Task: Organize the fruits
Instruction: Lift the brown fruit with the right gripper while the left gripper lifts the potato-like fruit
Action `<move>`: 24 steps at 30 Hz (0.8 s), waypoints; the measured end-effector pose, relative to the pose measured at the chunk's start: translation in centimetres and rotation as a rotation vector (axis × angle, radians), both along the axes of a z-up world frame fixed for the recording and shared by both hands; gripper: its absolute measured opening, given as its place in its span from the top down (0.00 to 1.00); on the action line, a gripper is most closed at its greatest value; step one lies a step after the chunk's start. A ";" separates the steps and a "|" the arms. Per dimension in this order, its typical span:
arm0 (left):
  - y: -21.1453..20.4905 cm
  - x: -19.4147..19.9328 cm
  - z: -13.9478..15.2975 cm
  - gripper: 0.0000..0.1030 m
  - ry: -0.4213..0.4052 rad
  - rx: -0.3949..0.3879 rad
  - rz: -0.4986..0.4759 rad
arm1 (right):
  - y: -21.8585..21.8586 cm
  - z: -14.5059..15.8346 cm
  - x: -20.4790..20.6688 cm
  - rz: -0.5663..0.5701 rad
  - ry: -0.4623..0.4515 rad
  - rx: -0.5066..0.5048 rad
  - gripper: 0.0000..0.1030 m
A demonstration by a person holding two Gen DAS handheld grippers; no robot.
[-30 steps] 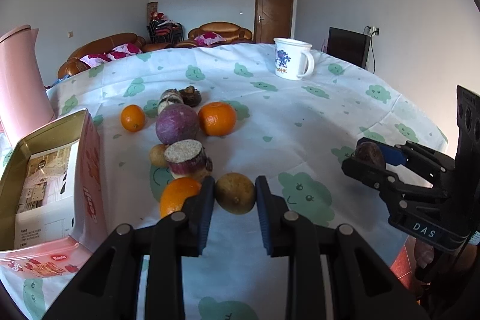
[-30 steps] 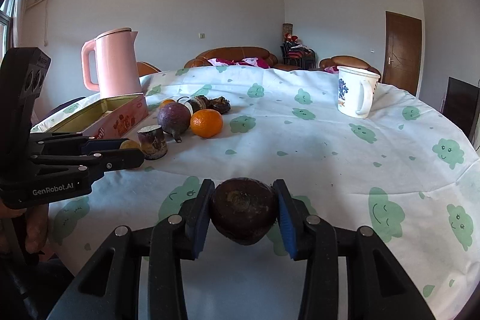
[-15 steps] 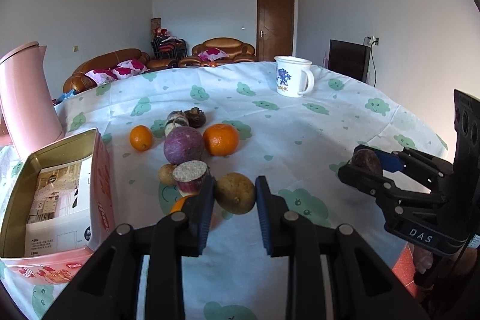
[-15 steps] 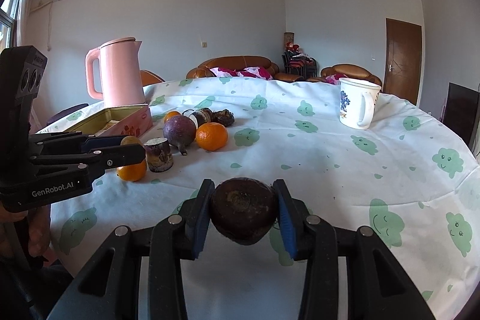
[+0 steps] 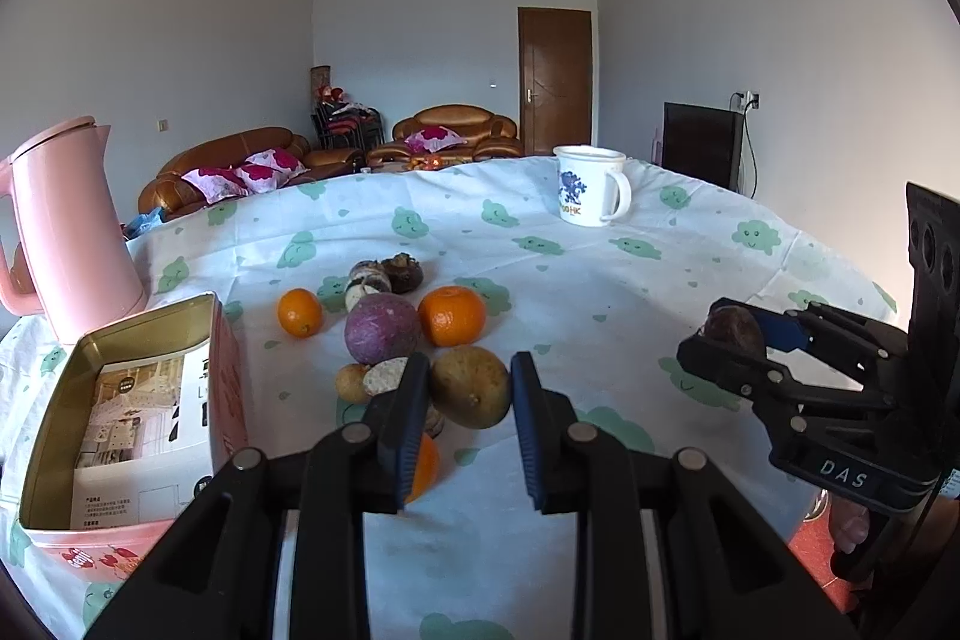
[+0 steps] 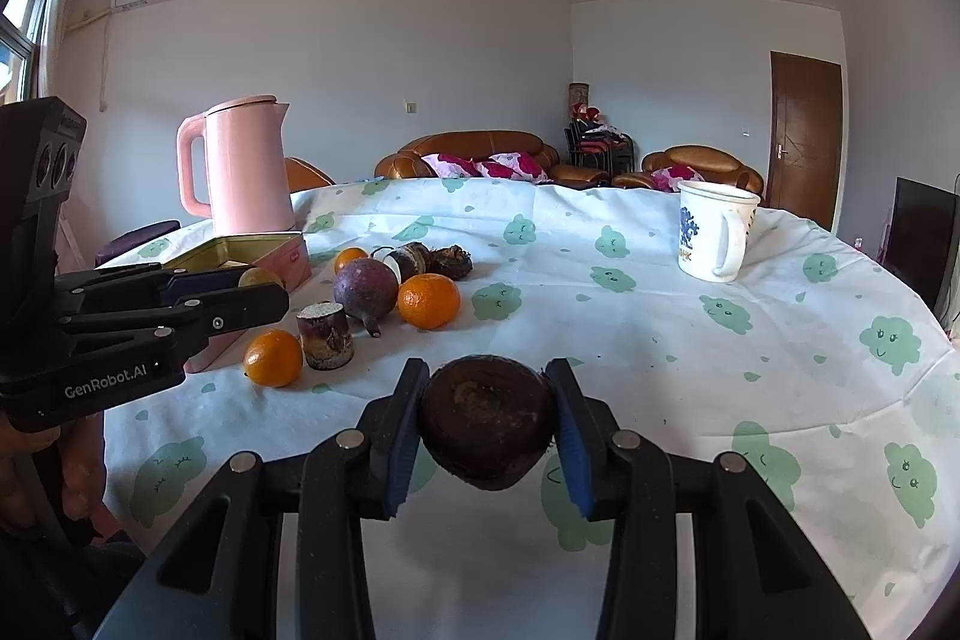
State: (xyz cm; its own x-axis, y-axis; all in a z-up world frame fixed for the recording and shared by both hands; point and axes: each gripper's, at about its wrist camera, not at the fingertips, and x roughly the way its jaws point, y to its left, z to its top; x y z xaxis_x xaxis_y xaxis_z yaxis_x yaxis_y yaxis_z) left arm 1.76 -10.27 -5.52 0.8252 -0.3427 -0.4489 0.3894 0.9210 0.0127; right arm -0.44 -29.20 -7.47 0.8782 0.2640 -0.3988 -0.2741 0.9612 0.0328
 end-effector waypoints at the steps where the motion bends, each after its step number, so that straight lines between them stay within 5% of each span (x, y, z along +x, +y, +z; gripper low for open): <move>1: 0.1 0.0 0.1 0.72 -0.004 -0.001 0.003 | 0.0 0.1 0.0 0.000 -0.003 0.001 0.59; 24: 0.8 -0.5 1.6 0.72 -0.090 -0.004 0.049 | 1.0 1.9 0.2 0.026 -0.057 -0.006 0.59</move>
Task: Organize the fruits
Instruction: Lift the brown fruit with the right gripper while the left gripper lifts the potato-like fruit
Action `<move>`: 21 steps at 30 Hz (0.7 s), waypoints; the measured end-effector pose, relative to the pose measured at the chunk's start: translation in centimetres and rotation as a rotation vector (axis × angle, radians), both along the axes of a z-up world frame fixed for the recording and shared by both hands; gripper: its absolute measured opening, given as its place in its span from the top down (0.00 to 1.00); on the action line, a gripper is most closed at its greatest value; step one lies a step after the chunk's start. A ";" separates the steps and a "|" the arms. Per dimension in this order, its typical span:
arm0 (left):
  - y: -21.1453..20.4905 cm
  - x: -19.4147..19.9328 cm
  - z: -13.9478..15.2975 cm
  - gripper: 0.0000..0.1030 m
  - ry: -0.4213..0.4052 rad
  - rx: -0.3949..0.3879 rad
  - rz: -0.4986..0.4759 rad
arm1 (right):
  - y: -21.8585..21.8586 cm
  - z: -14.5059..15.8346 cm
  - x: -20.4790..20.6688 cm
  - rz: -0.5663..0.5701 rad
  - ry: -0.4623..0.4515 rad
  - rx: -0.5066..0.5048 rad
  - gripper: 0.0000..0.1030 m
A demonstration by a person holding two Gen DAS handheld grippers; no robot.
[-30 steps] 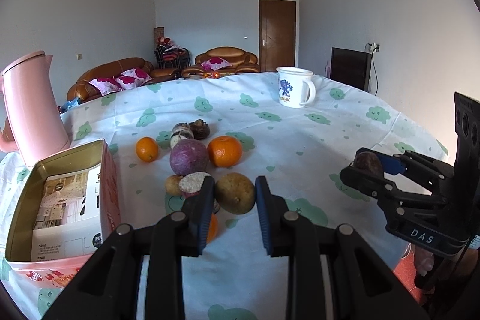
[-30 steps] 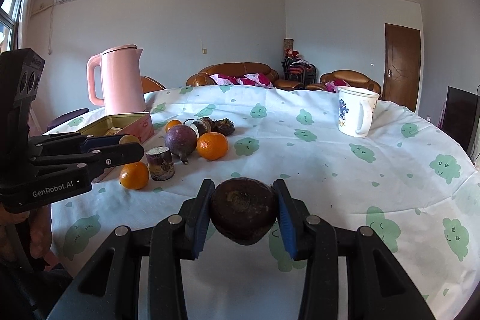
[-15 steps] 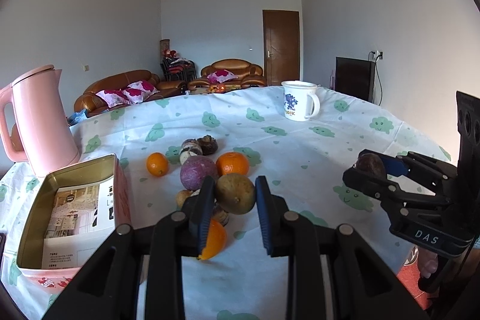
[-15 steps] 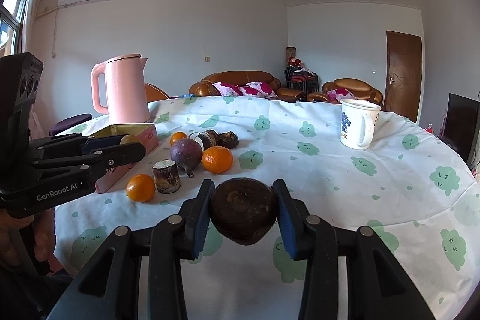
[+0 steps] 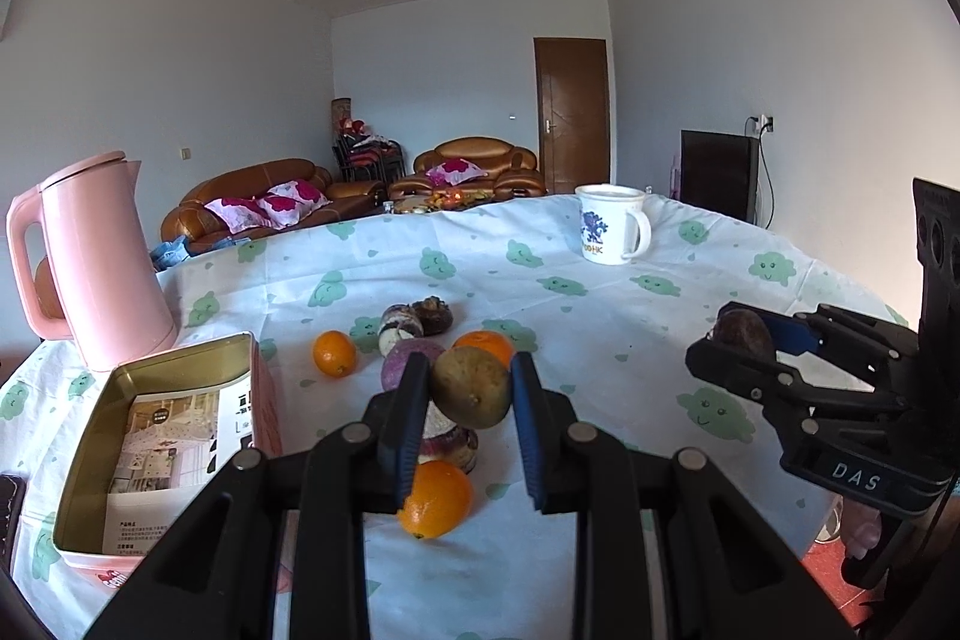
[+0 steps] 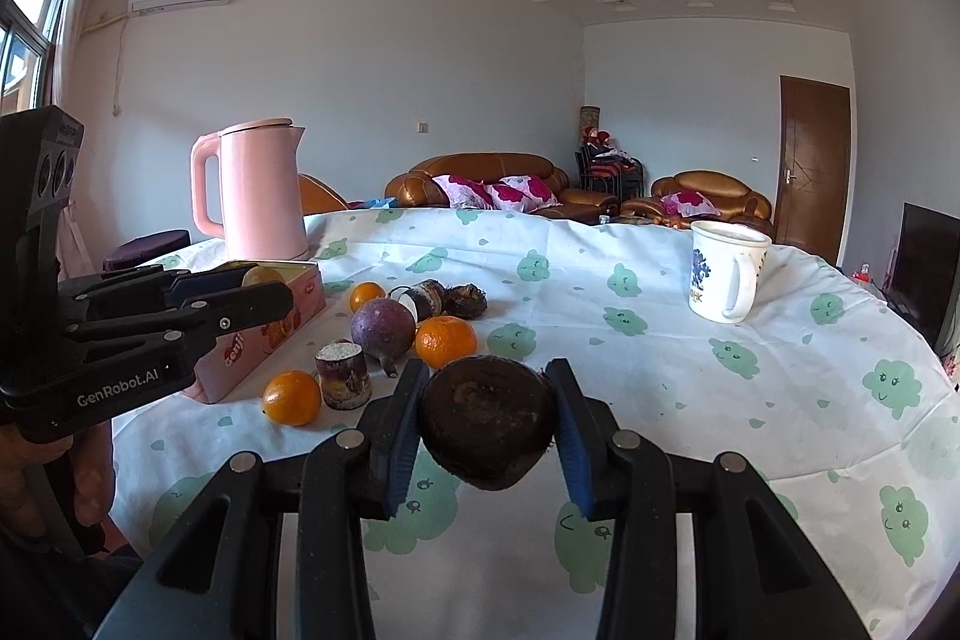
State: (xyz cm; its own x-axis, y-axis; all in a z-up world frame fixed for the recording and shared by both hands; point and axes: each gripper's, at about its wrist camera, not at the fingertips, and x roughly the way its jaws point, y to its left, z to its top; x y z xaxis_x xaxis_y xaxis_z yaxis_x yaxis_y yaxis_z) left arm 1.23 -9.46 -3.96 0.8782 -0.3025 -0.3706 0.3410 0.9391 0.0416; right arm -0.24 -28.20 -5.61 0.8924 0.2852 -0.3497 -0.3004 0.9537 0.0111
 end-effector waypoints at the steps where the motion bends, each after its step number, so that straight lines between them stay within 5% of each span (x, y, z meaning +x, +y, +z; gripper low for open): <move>1: 0.1 0.0 0.1 0.72 -0.003 0.000 0.003 | 0.1 0.1 0.1 0.002 -0.001 -0.001 0.59; 21: 2.5 1.2 0.9 0.72 -0.011 -0.016 0.083 | 2.0 2.1 1.8 0.054 -0.037 -0.033 0.59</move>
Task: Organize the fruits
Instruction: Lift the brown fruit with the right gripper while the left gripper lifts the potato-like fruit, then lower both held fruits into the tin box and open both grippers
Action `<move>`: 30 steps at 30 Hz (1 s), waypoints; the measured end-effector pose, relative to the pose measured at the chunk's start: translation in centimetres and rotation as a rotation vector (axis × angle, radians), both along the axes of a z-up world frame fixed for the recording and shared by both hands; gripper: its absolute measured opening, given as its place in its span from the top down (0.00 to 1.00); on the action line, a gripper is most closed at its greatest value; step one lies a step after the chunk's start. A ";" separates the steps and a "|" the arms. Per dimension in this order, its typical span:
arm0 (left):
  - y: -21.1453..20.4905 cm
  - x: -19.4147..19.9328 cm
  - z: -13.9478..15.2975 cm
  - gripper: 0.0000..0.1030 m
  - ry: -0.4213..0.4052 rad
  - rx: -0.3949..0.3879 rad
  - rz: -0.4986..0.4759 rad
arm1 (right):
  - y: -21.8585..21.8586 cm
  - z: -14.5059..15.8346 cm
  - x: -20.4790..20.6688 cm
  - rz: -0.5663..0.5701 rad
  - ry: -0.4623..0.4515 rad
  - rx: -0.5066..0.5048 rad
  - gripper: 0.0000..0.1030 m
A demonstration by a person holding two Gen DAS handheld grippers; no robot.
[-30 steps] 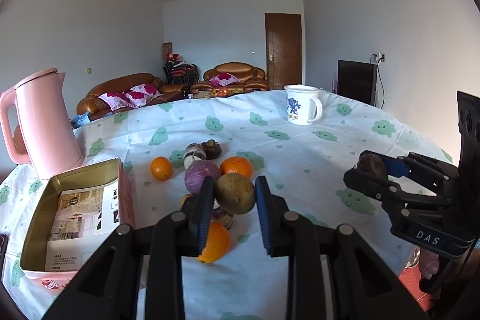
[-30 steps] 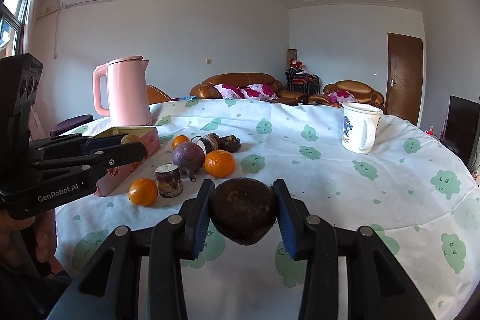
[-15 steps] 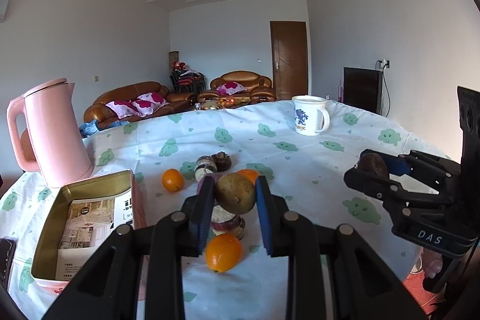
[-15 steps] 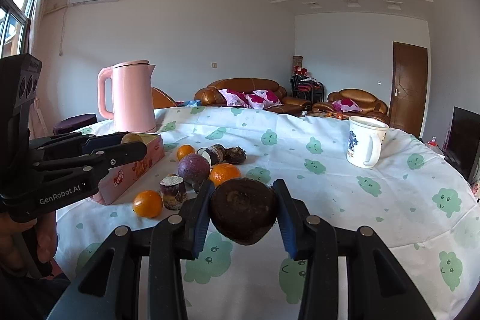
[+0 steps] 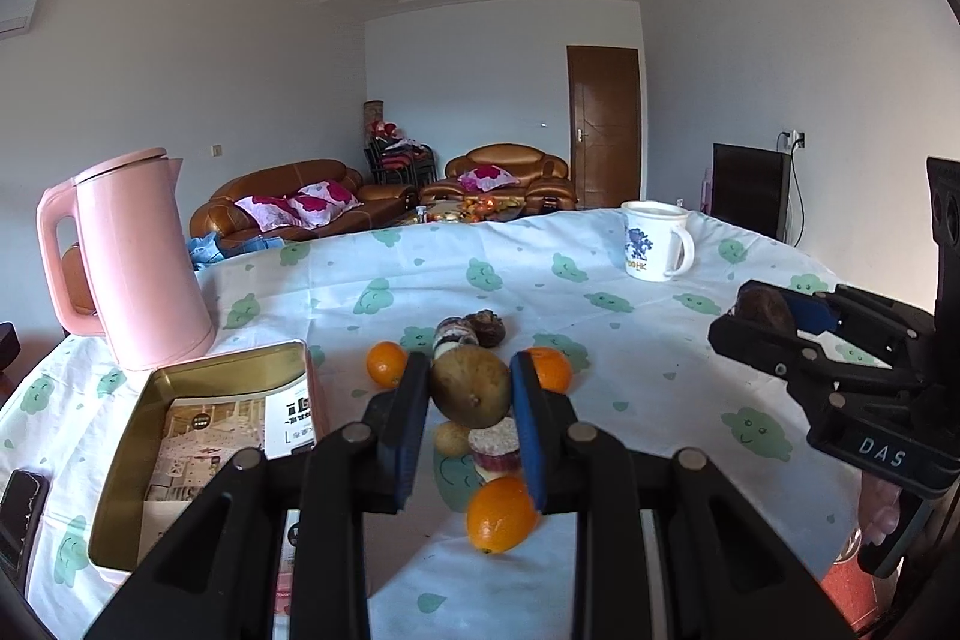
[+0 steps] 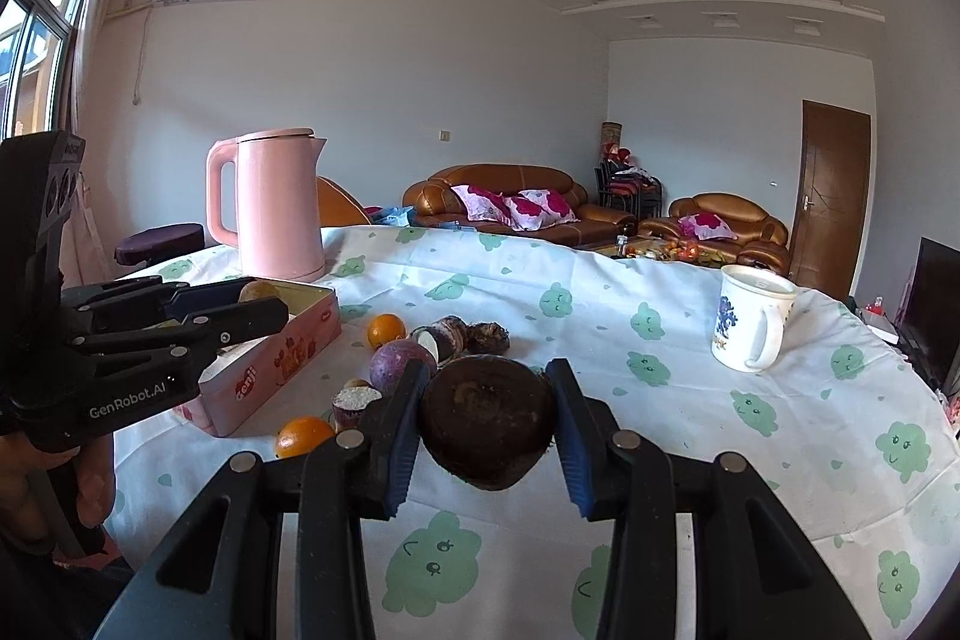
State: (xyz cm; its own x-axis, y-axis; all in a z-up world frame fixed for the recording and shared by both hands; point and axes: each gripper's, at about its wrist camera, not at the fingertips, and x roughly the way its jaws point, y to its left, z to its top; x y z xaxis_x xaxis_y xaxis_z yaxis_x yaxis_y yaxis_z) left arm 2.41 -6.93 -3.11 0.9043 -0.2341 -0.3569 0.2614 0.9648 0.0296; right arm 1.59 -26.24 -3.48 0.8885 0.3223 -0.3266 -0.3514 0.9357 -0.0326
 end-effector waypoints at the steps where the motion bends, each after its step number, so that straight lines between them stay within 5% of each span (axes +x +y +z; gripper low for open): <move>1: 0.2 0.1 0.0 0.72 0.001 -0.002 0.005 | 0.1 0.2 0.2 0.004 -0.003 -0.002 0.59; 30: 11.1 4.9 -0.1 0.72 0.078 -0.037 0.267 | 9.0 6.2 7.1 0.236 -0.002 -0.059 0.59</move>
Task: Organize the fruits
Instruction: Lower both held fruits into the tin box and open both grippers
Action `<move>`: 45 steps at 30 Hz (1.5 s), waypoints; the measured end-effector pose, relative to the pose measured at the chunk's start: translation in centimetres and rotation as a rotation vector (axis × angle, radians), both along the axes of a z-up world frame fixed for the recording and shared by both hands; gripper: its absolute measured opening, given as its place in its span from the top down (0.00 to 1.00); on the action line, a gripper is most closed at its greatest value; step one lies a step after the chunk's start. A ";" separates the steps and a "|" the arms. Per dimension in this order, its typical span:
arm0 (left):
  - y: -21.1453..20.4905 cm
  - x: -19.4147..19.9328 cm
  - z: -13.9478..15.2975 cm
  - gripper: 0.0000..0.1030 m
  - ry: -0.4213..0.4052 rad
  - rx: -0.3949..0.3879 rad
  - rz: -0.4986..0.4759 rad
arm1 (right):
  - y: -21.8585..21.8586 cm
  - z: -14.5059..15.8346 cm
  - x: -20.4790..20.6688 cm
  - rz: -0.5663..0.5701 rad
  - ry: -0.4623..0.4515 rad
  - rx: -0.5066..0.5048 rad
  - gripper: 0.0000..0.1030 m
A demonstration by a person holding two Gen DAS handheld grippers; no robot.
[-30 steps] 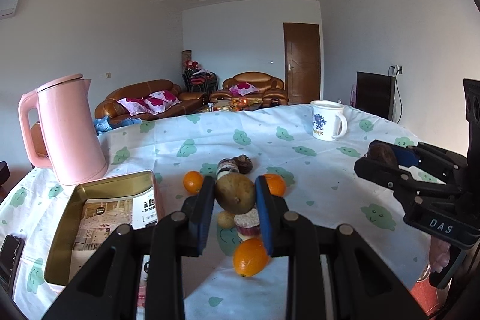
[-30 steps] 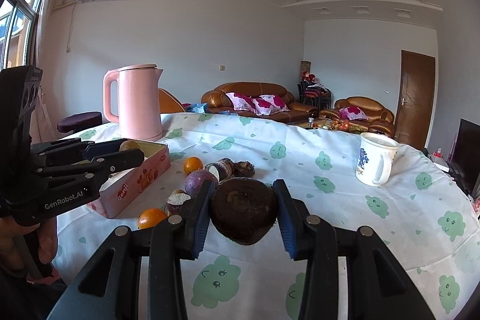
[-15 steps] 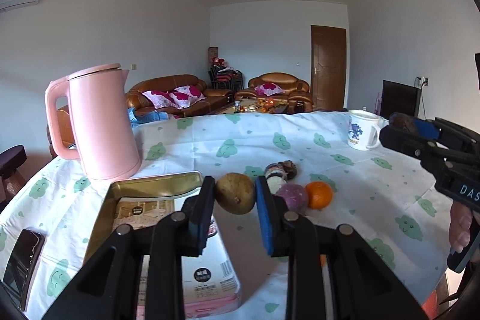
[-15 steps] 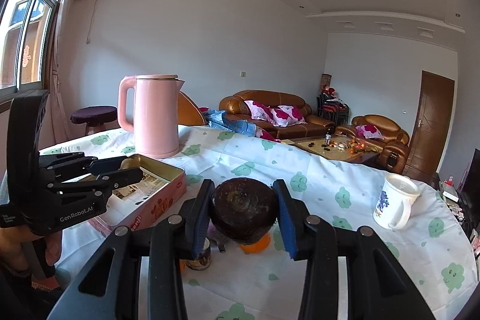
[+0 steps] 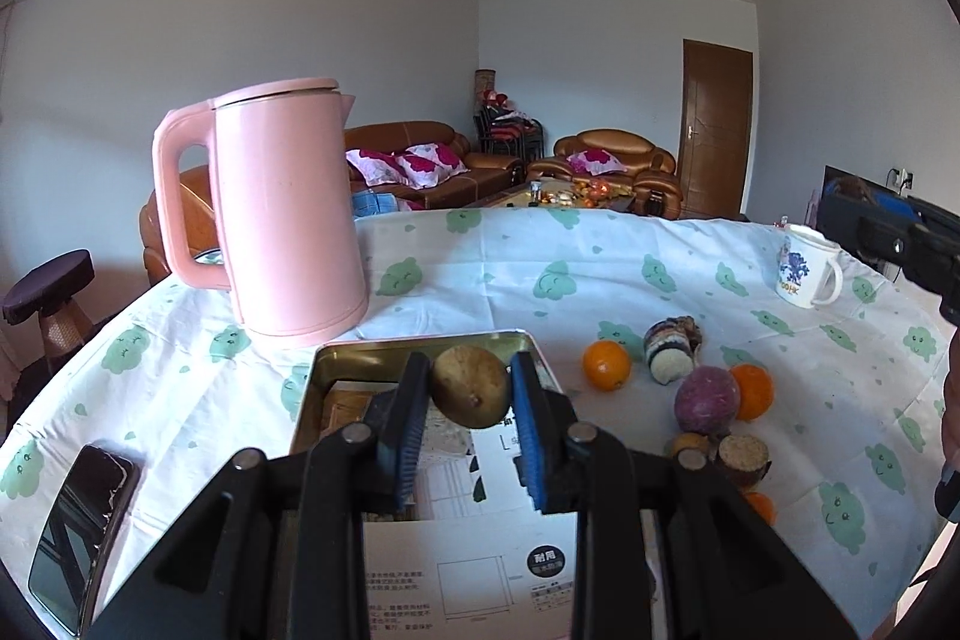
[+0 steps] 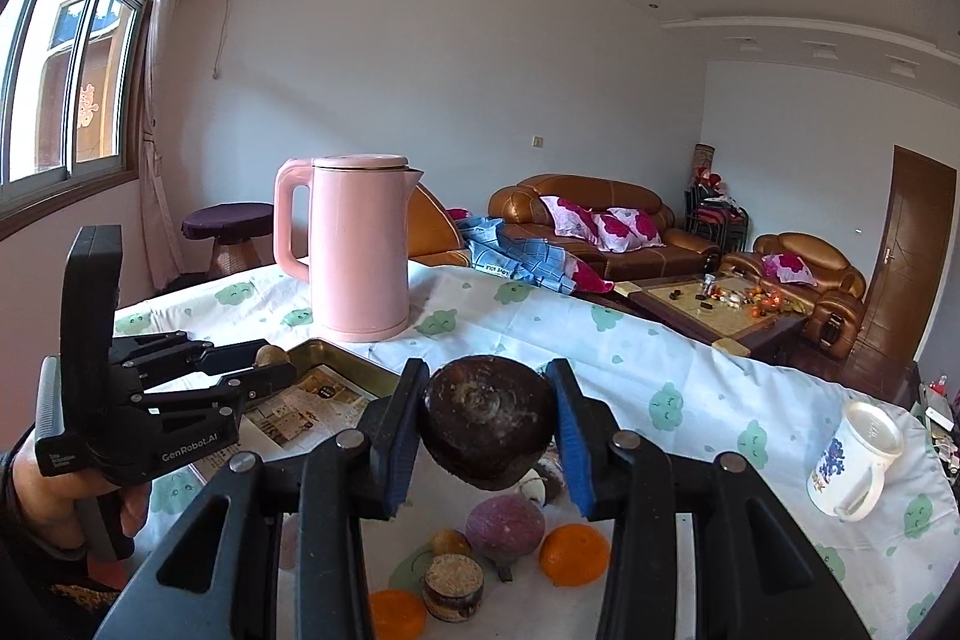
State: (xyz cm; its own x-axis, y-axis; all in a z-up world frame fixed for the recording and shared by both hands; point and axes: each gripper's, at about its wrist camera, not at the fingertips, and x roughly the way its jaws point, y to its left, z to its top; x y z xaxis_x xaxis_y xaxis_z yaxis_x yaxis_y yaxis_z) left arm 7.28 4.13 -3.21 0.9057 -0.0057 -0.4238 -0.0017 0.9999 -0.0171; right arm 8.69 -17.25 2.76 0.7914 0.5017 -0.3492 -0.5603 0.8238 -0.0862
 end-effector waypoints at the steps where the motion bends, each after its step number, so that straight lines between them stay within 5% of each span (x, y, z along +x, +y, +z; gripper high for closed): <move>1: 0.2 0.2 -0.1 0.72 0.007 -0.002 0.001 | 0.5 0.1 0.2 0.010 0.006 -0.001 0.59; 20: 3.6 2.9 -1.6 0.72 0.091 -0.020 0.056 | 10.3 -3.7 4.8 0.126 0.157 -0.104 0.59; 45: 6.1 3.9 -2.8 0.72 0.133 -0.015 0.115 | 16.8 -9.2 8.6 0.085 0.310 -0.214 0.59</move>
